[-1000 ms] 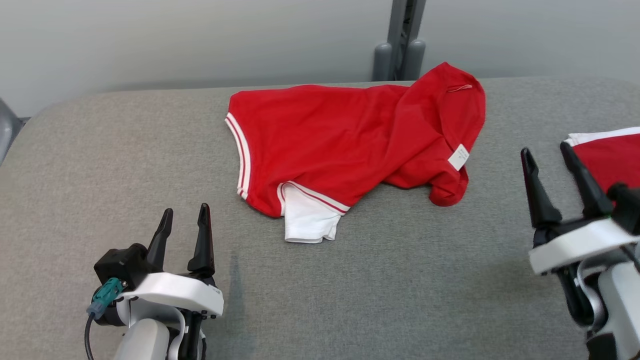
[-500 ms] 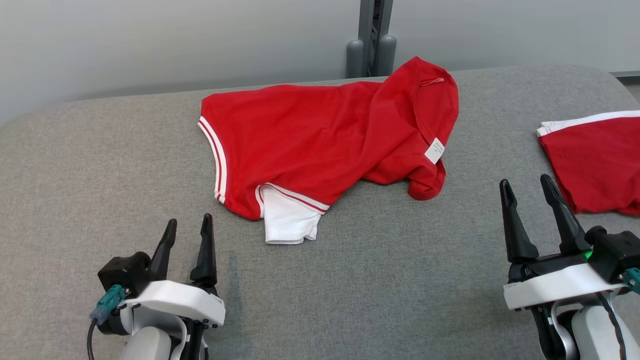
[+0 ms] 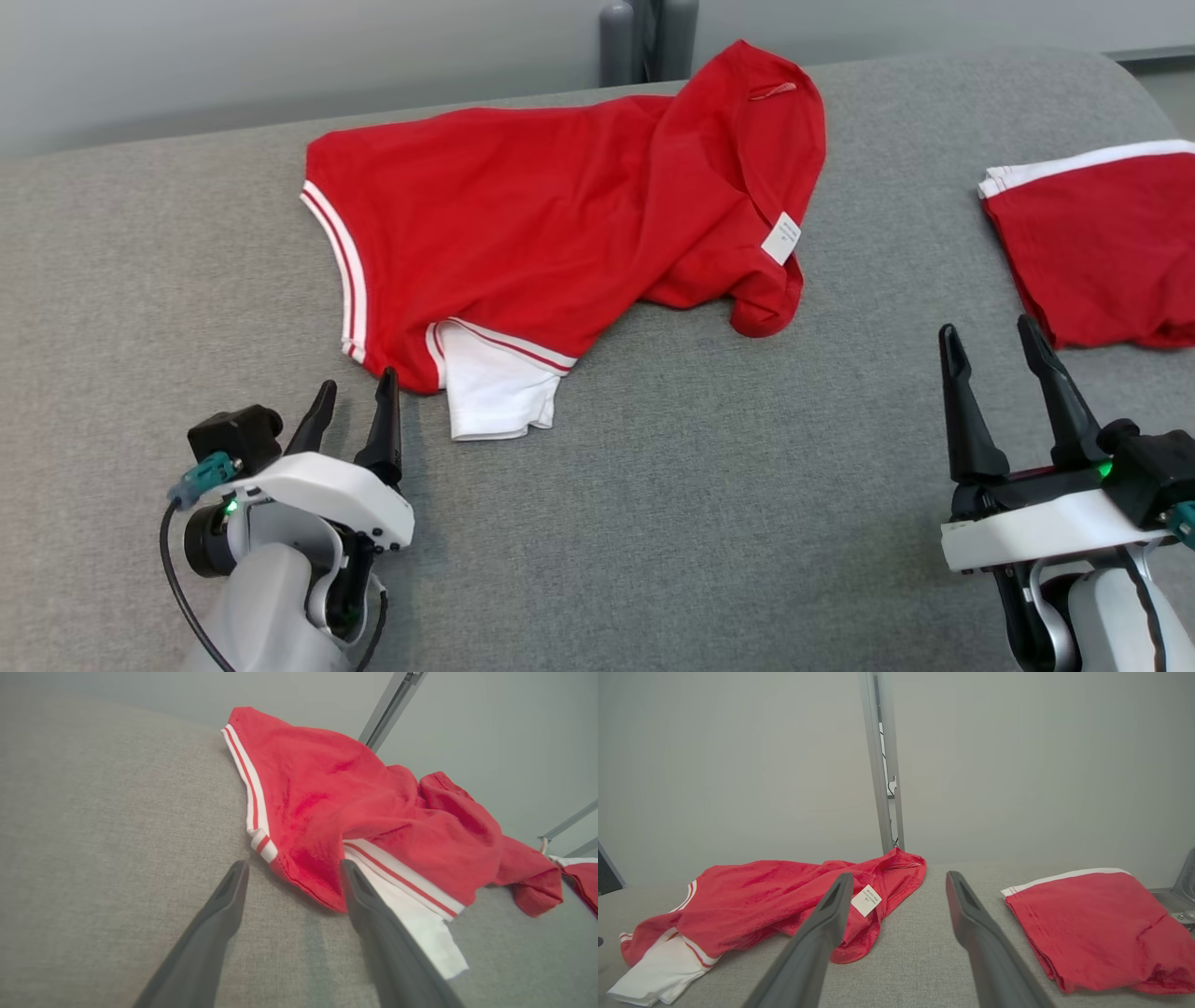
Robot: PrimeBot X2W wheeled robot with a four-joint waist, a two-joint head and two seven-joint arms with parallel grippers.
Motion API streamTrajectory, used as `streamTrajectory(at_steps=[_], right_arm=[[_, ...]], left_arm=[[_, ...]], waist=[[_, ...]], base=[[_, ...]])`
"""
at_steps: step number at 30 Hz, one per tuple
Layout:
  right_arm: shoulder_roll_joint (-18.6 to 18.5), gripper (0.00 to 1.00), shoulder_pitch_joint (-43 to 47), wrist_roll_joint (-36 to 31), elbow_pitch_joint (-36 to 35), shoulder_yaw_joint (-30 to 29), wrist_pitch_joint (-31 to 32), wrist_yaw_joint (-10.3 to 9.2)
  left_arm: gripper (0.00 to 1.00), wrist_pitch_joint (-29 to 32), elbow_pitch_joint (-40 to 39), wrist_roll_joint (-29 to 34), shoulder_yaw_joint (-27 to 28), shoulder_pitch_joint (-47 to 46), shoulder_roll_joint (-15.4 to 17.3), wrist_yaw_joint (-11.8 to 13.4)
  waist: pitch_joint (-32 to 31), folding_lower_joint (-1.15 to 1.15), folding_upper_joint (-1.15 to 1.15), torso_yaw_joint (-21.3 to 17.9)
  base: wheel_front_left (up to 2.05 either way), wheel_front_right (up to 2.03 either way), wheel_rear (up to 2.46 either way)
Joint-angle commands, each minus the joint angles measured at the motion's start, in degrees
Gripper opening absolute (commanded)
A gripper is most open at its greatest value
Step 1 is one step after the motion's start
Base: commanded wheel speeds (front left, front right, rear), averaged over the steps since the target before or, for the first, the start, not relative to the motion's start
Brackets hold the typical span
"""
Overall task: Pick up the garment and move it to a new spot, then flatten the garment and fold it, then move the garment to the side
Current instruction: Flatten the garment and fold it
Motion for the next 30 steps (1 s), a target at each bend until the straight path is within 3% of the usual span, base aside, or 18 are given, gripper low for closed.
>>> streamTrajectory(at_steps=[1,7,11,13,17,30], right_arm=[[-0.2,1.0,-0.6,-0.4,-0.4,-0.5,-0.2,-0.03],[0.2,1.0,-1.2,-0.6,-1.1,-0.5,-0.3,-0.03],[0.5,1.0,-1.2,-0.8,-1.1,-0.3,-0.3,-0.03],[0.6,1.0,-1.0,-1.1,-0.8,-0.3,-0.3,-0.03],[0.8,1.0,-0.9,-1.5,-0.7,-0.6,-0.3,-0.03],[1.2,1.0,-1.1,-1.8,1.0,0.2,-0.3,-0.03]], left_arm=[[1.0,0.6,1.1,-0.6,0.2,-1.4,0.4,-0.4],[1.0,2.6,6.4,-4.0,2.1,-5.6,0.4,-0.6],[1.0,3.9,8.9,-6.1,2.5,-7.5,0.3,-2.1],[0.0,4.0,9.6,-7.0,2.5,-8.1,0.4,-2.7],[0.0,1.5,10.6,-6.2,1.9,-8.8,2.3,-3.4],[0.0,-2.1,8.9,-3.7,3.7,-10.4,11.7,-1.5]], waist=[[0.6,0.0,0.0,-0.7],[1.6,0.0,0.0,-2.3],[2.1,0.0,0.0,-3.0],[2.2,0.0,0.0,-3.2],[2.0,0.0,0.0,-3.2],[-0.7,0.0,0.0,0.1]], base=[[0.0,0.0,0.0],[0.0,0.0,0.0],[0.0,0.0,0.0],[0.0,0.0,0.0],[0.0,0.0,0.0],[0.0,0.0,0.0]])
